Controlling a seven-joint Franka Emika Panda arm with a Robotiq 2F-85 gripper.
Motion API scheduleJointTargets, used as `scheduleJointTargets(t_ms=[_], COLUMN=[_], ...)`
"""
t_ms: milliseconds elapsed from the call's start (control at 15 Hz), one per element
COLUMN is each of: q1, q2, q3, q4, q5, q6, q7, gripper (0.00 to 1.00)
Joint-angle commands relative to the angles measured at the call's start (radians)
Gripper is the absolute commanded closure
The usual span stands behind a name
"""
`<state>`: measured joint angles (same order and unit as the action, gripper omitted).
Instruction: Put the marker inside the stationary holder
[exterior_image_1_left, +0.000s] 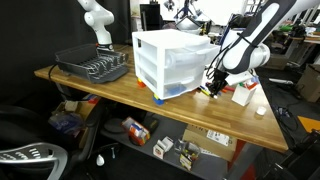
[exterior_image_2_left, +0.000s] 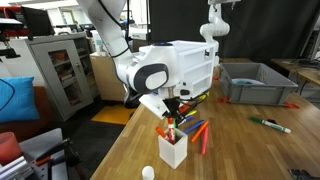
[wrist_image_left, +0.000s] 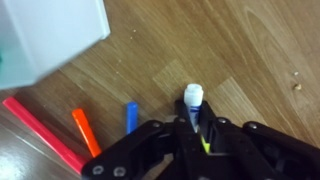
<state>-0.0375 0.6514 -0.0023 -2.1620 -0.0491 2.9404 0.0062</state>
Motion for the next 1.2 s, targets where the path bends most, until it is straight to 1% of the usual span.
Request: scheduleJointTargets(t_ms=[0,133,267,467,533,667,733,867,933,1067,1133], q1=[-0.003,-0.004,0.009,0.011,0.006,-0.011,-0.009,0.010,0.026,0.038,0.052], q2=[0.013,-0.004,-0.030,-0.098,-0.129,-0.202,-0.233,-0.293,-0.325,-0.391,-0.420], q3=[-0.006,-0.009,-0.032,-0.053,-0.052,-0.028,-0.025,-0.037,-0.054,-0.069,-0.089], q4=[0.012,0.000,-0.020,-0.069,-0.089,-0.131,-0.146,-0.174,-0.189,-0.217,-0.227], q5=[0.008,0.011,0.008,0.008,0.010,0.020,0.021,0.011,-0.003,-0.020,-0.050], q6=[-0.034,-0.041,-0.055,-0.084,-0.089,-0.093,-0.103,-0.129,-0.141,-0.182,-0.206], q7=[-0.019,-0.015,0.001,0.010,0.007,-0.012,-0.011,0.007,0.027,0.047,0.072], gripper=[0.96,0.96,0.96,0.96,0.96,0.96,0.96,0.96,0.96,0.96,0.96])
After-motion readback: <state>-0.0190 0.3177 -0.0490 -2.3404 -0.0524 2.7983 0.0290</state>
